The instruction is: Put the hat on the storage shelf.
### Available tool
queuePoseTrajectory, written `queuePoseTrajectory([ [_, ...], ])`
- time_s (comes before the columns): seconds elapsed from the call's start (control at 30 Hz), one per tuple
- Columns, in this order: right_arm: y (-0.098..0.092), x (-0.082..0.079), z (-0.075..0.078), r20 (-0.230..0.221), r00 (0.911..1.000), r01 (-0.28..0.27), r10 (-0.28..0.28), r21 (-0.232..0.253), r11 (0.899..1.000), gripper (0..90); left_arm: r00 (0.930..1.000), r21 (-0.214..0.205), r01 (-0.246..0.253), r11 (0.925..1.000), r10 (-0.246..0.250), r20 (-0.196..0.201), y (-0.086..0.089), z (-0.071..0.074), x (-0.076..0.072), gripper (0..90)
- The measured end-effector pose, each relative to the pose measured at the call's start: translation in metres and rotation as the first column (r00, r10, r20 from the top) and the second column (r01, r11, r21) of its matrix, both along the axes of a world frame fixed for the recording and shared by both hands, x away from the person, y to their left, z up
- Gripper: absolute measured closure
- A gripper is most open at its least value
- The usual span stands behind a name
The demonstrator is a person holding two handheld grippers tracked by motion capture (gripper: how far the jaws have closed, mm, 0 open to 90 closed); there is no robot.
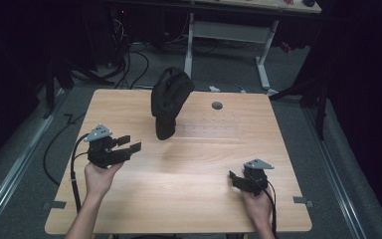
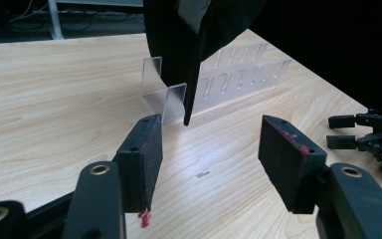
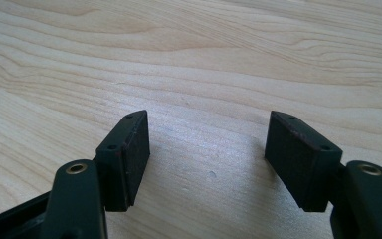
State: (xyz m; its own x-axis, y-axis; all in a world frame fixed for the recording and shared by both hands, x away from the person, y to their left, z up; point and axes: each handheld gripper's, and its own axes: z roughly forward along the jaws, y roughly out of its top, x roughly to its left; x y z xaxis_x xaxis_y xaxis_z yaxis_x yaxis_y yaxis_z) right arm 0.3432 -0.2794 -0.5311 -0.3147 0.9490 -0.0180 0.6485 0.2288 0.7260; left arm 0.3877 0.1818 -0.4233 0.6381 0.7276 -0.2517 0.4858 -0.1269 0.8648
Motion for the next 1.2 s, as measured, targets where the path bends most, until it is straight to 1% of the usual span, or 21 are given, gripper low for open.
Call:
queuePoseTrajectory([
  [0.2, 0.000, 0.000, 0.000, 0.000, 1.0000, 0.000, 0.000, 0.000, 1.000, 34.2, 1.0000, 0.009, -0.010, 0.9999, 0.010, -0.001, 0.003, -0.006, -0.005, 42.9],
  [0.33, 0.000, 0.000, 0.000, 0.000, 1.0000, 0.000, 0.000, 0.000, 1.000, 34.2, 0.9998, 0.012, -0.017, 0.9998, 0.017, -0.010, 0.004, -0.014, -0.010, 42.5],
  [0.47, 0.000, 0.000, 0.000, 0.000, 1.0000, 0.000, 0.000, 0.000, 1.000, 34.2, 0.9994, 0.038, -0.028, 0.9989, 0.029, -0.019, 0.003, -0.032, -0.016, 41.5],
  [0.53, 0.000, 0.000, 0.000, 0.000, 1.0000, 0.000, 0.000, 0.000, 1.000, 34.2, 0.9987, 0.058, -0.033, 0.9978, 0.035, -0.036, 0.001, -0.045, -0.020, 41.0],
  [0.6, 0.000, 0.000, 0.000, 0.000, 1.0000, 0.000, 0.000, 0.000, 1.000, 34.2, 0.9977, 0.087, -0.041, 0.9953, 0.046, -0.050, -0.001, -0.060, -0.023, 40.5],
  [0.63, 0.000, 0.000, 0.000, 0.000, 1.0000, 0.000, 0.000, 0.000, 1.000, 34.2, 0.9967, 0.119, -0.051, 0.9916, 0.058, -0.058, -0.003, -0.069, -0.024, 40.2],
  [0.67, 0.000, 0.000, 0.000, 0.000, 1.0000, 0.000, 0.000, -0.001, 1.000, 34.2, 0.9959, 0.140, -0.059, 0.9883, 0.068, -0.060, -0.004, -0.075, -0.025, 39.6],
  [0.7, 0.000, 0.000, 0.000, 0.000, 1.0000, 0.000, 0.000, 0.000, 1.000, 34.2, 0.9949, 0.173, -0.069, 0.9825, 0.080, -0.061, -0.005, -0.083, -0.025, 39.1],
  [0.73, 0.000, 0.000, 0.000, 0.000, 1.0000, 0.000, 0.000, 0.000, 1.000, 34.2, 0.9943, 0.193, -0.075, 0.9782, 0.088, -0.060, -0.006, -0.087, -0.026, 38.6],
  [0.8, 0.000, 0.000, 0.000, 0.000, 1.0000, 0.000, 0.000, 0.000, 1.000, 34.2, 0.9924, 0.238, -0.093, 0.9668, 0.110, -0.057, -0.009, -0.097, -0.026, 37.4],
  [0.87, 0.000, 0.000, 0.000, 0.000, 1.0000, 0.000, 0.000, 0.000, 1.000, 34.2, 0.9910, 0.270, -0.106, 0.9571, 0.124, -0.051, -0.012, -0.106, -0.027, 36.5],
  [0.9, 0.000, 0.000, 0.000, 0.000, 1.0000, 0.000, 0.000, 0.000, 1.000, 34.2, 0.9899, 0.298, -0.112, 0.9479, 0.132, -0.050, -0.014, -0.111, -0.027, 35.7],
  [0.93, 0.000, 0.000, 0.000, 0.000, 1.0000, 0.000, 0.000, 0.000, 1.000, 34.2, 0.9891, 0.321, -0.113, 0.9404, 0.137, -0.054, -0.016, -0.113, -0.027, 35.0],
  [0.97, 0.000, 0.000, 0.000, 0.000, 1.0000, 0.000, 0.000, 0.000, 1.000, 34.2, 0.9894, 0.345, -0.116, 0.9314, 0.139, -0.041, -0.018, -0.113, -0.028, 33.7],
  [1.0, 0.000, 0.000, 0.000, 0.000, 1.0000, 0.000, 0.000, 0.000, 1.000, 34.2, 0.9900, 0.349, -0.114, 0.9302, 0.136, -0.038, -0.019, -0.113, -0.029, 33.3],
  [1.03, 0.000, 0.000, 0.000, -0.001, 1.0000, 0.000, 0.000, 0.000, 1.000, 34.2, 0.9894, 0.341, -0.116, 0.9328, 0.139, -0.044, -0.019, -0.113, -0.028, 33.7],
  [1.2, 0.000, 0.000, 0.000, 0.000, 1.0000, 0.000, 0.000, 0.000, 1.000, 34.2, 0.9891, 0.342, -0.115, 0.9325, 0.139, -0.047, -0.020, -0.113, -0.029, 32.3],
])
